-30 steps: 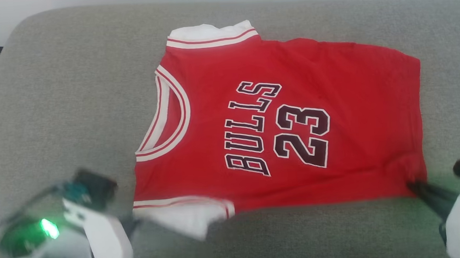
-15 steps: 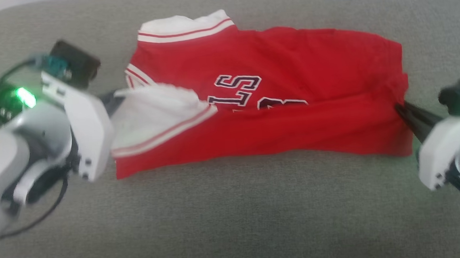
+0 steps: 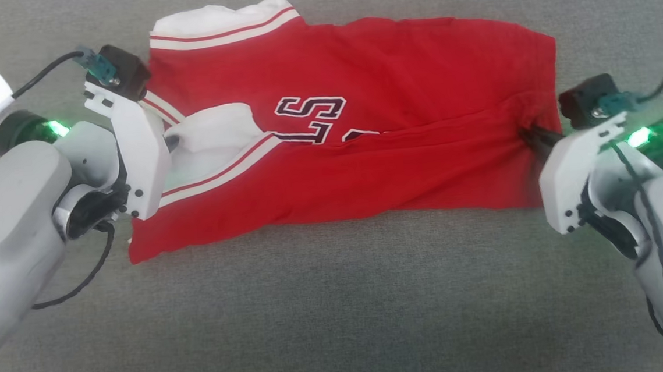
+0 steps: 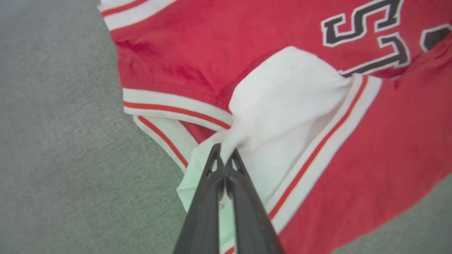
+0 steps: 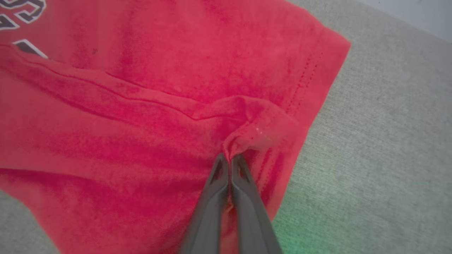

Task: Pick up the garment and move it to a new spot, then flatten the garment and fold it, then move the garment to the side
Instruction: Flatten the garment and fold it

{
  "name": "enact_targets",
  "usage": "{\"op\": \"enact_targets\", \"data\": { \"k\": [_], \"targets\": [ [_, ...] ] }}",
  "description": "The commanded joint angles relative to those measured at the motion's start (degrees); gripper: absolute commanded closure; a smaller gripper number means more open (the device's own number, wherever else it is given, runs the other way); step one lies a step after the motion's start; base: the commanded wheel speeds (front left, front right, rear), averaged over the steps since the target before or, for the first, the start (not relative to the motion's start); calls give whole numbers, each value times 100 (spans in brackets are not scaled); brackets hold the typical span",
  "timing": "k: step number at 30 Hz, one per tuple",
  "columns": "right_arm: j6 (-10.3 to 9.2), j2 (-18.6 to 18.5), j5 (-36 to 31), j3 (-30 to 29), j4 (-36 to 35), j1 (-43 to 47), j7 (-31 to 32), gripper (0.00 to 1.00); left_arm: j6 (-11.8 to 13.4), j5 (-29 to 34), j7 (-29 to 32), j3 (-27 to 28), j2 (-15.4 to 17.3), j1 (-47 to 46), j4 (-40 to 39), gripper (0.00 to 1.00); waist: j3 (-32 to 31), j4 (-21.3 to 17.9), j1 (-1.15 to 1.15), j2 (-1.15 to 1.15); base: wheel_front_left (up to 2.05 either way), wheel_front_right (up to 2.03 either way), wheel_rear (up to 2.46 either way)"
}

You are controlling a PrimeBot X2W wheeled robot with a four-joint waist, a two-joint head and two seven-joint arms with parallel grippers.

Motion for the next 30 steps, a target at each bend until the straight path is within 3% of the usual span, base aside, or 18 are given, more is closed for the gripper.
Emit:
{"op": "enact_targets", "data": {
  "k": [1,5,6,7,8,9,10,11,12,16,22,30],
  "targets": [
    [-2,37,51,79,103,-117,45,100,-77,-51,-10,-13,-73,4,218,100,15,-29,0,0,0,0,0],
    [-1,79,152,286,367,-307,56,100,-231,-245,54,-2,-334,1,830,98,15,-59,0,0,0,0,0],
    [-2,88,171,330,413,-356,32,95,-264,-327,55,26,-390,-5,950,86,4,-60,0,0,0,0,0],
    [-1,92,201,369,439,-398,9,82,-276,-340,29,39,-428,-39,1050,69,-13,-61,0,0,0,0,0],
    [-1,90,220,396,467,-425,-14,73,-305,-350,-12,50,-464,-86,1132,33,-36,-58,0,0,0,0,0],
    [-1,85,260,419,497,-448,-25,57,-315,-432,-2,84,-508,-102,1203,0,-64,-51,0,0,0,0,0],
    [-1,69,275,422,514,-467,-44,38,-329,-455,5,90,-544,-128,1254,0,-98,-40,0,0,0,0,0],
    [-1,44,291,435,502,-480,-89,9,-338,-467,-12,98,-558,-160,1281,0,-133,-29,0,0,0,0,0],
    [-1,24,322,427,488,-479,-128,0,-347,-511,-12,122,-567,-173,1306,0,-168,-15,0,0,0,0,0],
    [-2,-42,382,301,360,-353,-331,0,-334,-548,63,148,-533,-195,1250,0,-321,52,0,0,0,0,0],
    [-1,-49,104,-327,-40,36,-950,0,-108,-653,312,133,-338,7,809,0,-517,172,0,0,0,0,0],
    [-2,421,-828,-1565,-883,642,-1975,0,549,-1000,702,183,259,576,-371,0,-586,227,0,0,0,0,0]
  ]
}}
